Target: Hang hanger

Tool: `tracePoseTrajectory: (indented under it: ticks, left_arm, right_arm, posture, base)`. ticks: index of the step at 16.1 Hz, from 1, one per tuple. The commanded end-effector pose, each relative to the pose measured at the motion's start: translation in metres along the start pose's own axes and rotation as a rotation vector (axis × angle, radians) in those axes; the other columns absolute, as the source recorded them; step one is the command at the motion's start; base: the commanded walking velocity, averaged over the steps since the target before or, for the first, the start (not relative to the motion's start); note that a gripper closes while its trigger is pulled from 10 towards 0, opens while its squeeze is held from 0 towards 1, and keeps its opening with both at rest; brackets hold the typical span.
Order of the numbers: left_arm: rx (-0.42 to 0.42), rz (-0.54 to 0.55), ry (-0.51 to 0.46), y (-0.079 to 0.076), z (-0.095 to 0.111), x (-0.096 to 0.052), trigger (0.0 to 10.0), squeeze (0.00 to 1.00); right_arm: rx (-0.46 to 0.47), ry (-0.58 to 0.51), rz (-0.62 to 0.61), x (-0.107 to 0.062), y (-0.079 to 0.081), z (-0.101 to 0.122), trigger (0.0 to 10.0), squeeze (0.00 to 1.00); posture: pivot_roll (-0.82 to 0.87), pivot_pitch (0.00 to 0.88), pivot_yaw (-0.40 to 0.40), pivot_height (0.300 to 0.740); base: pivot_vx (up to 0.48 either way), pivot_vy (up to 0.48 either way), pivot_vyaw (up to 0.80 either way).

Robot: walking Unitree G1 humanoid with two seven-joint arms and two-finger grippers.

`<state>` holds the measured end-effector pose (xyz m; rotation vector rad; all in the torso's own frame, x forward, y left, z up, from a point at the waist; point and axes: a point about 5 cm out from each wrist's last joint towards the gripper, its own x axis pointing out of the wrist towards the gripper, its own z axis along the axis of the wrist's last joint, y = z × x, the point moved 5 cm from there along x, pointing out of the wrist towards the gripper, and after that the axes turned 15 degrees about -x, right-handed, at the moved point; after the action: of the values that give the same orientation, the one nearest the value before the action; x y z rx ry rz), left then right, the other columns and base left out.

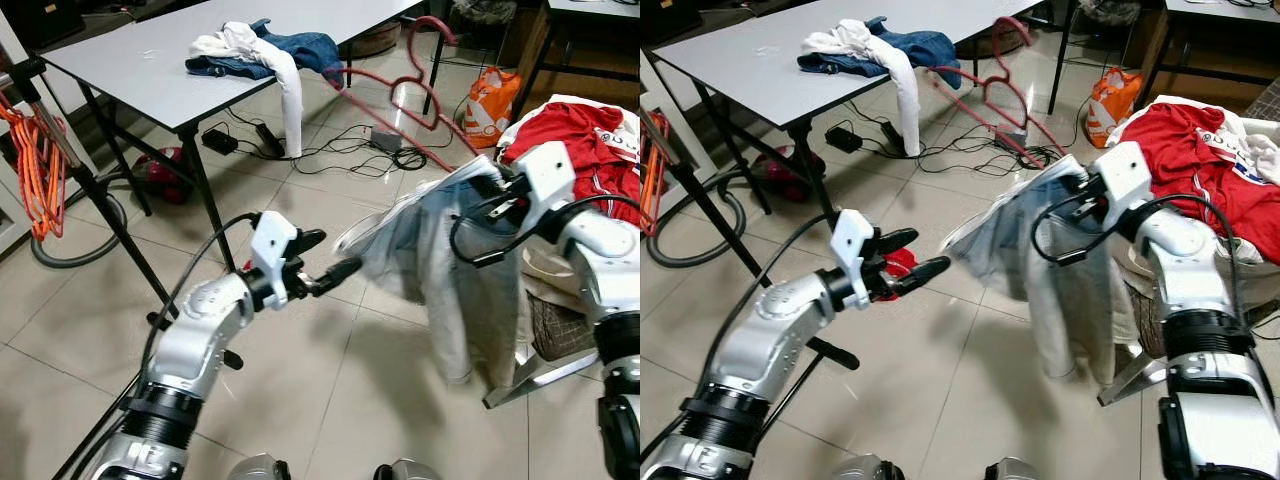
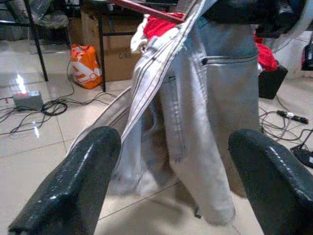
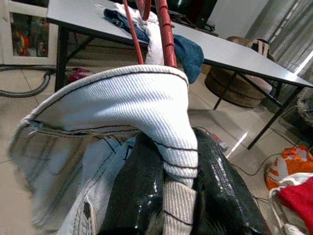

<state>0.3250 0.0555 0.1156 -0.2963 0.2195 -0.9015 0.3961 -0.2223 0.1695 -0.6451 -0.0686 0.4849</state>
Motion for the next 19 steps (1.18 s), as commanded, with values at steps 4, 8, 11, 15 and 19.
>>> tracePoseTrajectory:
  ticks: [4,8,11,15,19]
  left_arm:
    - [0.019,-0.001,0.002,-0.003,-0.004,0.006,10.0,0.00]
    - [0.028,0.022,0.004,0.001,-0.009,0.007,10.0,0.00]
    - [0.040,0.041,0.012,0.005,-0.013,0.007,10.0,0.00]
    - [0.057,0.067,0.019,0.011,-0.016,0.010,10.0,0.00]
    - [0.065,0.087,0.046,0.018,-0.023,0.012,0.0,0.00]
  right_arm:
    - [-0.044,-0.122,-0.001,0.005,-0.008,0.036,0.0,0.00]
    - [-0.042,-0.188,0.035,0.004,-0.003,0.056,0.0,0.00]
    - [-0.016,-0.255,0.090,-0.001,0.007,0.077,0.0,0.00]
    - [0.006,-0.286,0.161,-0.010,0.017,0.088,0.0,0.00]
    - [0.040,-0.261,0.226,-0.019,0.028,0.083,0.0,0.00]
  posture:
    - [-0.13,0.000,0.064,0.740]
    - [-0.14,0.000,0.056,0.740]
    - [-0.14,0.000,0.055,0.740]
    - [-0.14,0.000,0.056,0.740]
    - [-0.14,0.000,0.059,0.740]
  base:
    - [0.000,0.000,0.00]
    - [0.000,0.000,0.00]
    - [0.000,0.000,0.00]
    - [0.000,0.000,0.00]
    - [0.000,0.000,0.00]
